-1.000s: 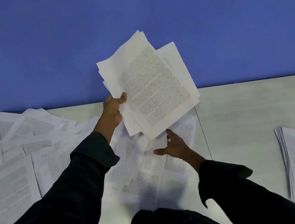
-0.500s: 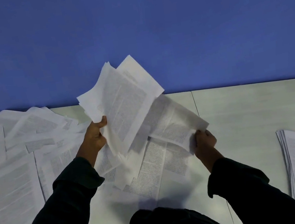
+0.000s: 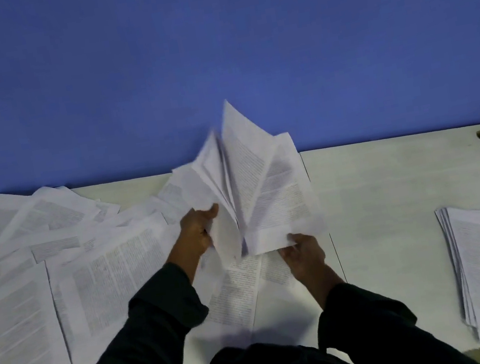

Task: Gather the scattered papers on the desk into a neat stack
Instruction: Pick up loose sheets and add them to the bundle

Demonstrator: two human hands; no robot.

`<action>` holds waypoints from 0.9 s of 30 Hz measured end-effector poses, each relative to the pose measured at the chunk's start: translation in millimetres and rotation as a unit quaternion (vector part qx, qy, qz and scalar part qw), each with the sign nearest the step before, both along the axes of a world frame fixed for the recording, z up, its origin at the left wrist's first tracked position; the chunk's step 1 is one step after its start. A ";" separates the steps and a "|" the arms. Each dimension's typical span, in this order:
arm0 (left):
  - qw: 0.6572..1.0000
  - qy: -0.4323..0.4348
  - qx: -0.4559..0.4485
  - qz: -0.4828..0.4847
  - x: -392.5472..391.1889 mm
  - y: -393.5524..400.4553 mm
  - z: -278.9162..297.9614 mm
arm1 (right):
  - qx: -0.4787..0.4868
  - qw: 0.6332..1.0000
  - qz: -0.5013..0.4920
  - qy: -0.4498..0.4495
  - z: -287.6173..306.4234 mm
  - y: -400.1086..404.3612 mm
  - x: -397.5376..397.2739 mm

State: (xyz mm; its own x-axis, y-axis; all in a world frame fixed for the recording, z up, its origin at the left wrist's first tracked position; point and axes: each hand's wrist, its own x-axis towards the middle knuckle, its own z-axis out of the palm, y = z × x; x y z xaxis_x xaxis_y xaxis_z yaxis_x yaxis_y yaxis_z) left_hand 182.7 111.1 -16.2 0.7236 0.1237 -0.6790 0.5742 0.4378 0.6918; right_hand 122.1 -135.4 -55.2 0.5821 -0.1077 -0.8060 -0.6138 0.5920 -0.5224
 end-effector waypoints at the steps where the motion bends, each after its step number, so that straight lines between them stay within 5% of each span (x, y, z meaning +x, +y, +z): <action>1: 0.998 0.029 0.057 -0.029 -7.4 -11.4 -3.5 | 0.024 1.000 0.008 0.016 11.4 7.9 -9.5; 3: 0.986 0.063 0.153 -0.018 -23.0 -24.7 -13.5 | 0.054 0.998 0.028 0.028 11.4 13.4 -23.3; 8: 0.977 0.089 0.193 -0.014 -42.5 -21.6 -35.7 | -0.011 0.989 0.142 -0.031 22.4 -8.2 -41.1; 11: 0.973 0.085 0.209 -0.035 -40.4 -13.0 -35.9 | -0.068 0.991 0.089 -0.072 19.5 -31.4 -30.8; 16: 0.969 0.104 0.215 -0.061 -43.1 -8.5 -32.0 | -0.216 0.976 0.035 -0.008 13.4 -44.4 -13.6; 21: 0.915 0.042 0.389 -0.095 -38.2 1.3 -21.2 | -0.437 0.878 0.194 -0.023 9.8 -44.7 -16.0; 23: 0.899 0.021 0.417 -0.132 -35.3 6.0 -16.3 | -0.511 0.831 0.219 -0.019 14.2 -47.3 -18.0; 27: 0.894 0.014 0.412 -0.178 -33.2 14.0 -8.6 | -0.561 0.799 0.213 -0.033 16.1 -51.2 -14.0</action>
